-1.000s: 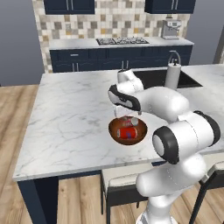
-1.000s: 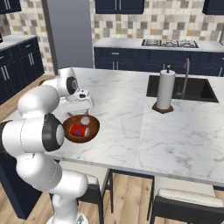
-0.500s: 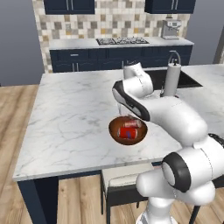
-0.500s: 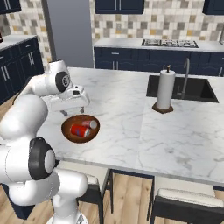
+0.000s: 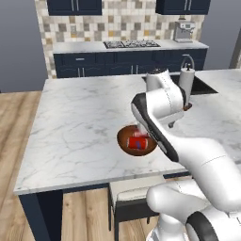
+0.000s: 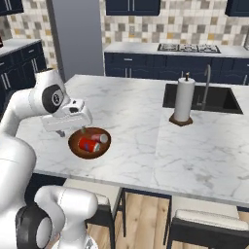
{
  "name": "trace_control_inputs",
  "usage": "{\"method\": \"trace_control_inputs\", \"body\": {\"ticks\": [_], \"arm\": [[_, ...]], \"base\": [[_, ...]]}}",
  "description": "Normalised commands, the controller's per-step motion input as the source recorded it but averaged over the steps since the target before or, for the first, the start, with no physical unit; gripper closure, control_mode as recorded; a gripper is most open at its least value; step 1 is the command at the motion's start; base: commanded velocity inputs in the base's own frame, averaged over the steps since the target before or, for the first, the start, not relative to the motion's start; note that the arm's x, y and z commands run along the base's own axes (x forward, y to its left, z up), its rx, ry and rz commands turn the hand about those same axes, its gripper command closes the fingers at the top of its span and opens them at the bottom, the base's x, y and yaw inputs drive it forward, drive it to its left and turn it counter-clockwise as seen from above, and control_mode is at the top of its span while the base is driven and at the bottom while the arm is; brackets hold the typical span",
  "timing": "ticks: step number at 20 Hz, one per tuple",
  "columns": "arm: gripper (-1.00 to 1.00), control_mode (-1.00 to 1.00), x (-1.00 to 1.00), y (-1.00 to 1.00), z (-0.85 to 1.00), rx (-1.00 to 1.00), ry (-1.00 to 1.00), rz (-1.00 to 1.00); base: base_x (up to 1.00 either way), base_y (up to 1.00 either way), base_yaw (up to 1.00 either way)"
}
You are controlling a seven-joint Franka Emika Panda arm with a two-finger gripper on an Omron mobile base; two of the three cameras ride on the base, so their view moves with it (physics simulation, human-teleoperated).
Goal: Open the fridge, grab two sodas, and place both sodas inside the bowl with ice on the dining counter.
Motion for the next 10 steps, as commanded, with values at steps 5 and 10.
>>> {"method": "trace_control_inputs", "body": {"ticks": [5, 10], "arm": [[-1.00, -1.00, -0.78, 0.41, 0.00, 0.00, 0.00, 0.00], [-1.00, -1.00, -0.52, 0.16, -0.01, 0.00, 0.00, 0.00]], "base": [[0.00, 0.00, 0.00], [0.00, 0.00, 0.00]]}}
